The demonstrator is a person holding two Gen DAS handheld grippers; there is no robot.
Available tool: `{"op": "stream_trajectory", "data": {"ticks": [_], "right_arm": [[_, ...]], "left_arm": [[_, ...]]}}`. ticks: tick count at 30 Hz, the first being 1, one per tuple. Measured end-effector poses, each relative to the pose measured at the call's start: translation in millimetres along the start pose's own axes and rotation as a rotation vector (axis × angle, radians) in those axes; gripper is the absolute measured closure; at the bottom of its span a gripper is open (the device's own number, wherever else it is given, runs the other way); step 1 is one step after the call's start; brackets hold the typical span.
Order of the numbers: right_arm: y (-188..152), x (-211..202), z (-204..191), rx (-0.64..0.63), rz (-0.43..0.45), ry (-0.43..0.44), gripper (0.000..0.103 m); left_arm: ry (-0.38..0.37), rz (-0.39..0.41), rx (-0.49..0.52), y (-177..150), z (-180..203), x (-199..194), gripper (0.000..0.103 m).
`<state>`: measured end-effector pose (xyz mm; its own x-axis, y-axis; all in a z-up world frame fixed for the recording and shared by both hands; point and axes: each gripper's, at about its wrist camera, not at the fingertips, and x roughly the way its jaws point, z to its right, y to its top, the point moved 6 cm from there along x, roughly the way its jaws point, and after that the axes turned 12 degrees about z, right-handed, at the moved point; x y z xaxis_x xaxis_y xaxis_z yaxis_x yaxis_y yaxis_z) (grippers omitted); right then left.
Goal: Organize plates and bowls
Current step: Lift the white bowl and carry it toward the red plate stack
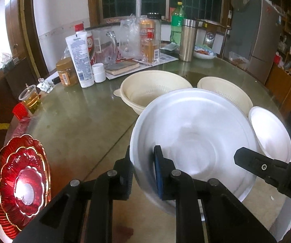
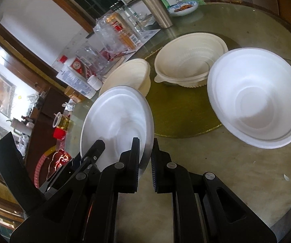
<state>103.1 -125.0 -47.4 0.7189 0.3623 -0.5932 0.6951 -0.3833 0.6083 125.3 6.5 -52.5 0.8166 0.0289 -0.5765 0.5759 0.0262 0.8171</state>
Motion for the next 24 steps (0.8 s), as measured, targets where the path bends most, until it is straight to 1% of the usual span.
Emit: {"op": "stream_trajectory", "data": {"ticks": [9, 20, 24], "right_arm": [[-4, -12, -20, -0.041, 0.028, 0.038, 0.093], [-14, -20, -50, -0.108, 0.038, 0.084, 0.093], [-20, -20, -64, -0.132, 0.035, 0.108, 0.093]], "left_arm": [[0.009, 0.045, -0.021, 2, -13, -21, 0.086], [0.029, 0.079, -0.070, 0, -39, -41, 0.086], [0.046, 0.094, -0.088, -1, -51, -49, 0.085]]}}
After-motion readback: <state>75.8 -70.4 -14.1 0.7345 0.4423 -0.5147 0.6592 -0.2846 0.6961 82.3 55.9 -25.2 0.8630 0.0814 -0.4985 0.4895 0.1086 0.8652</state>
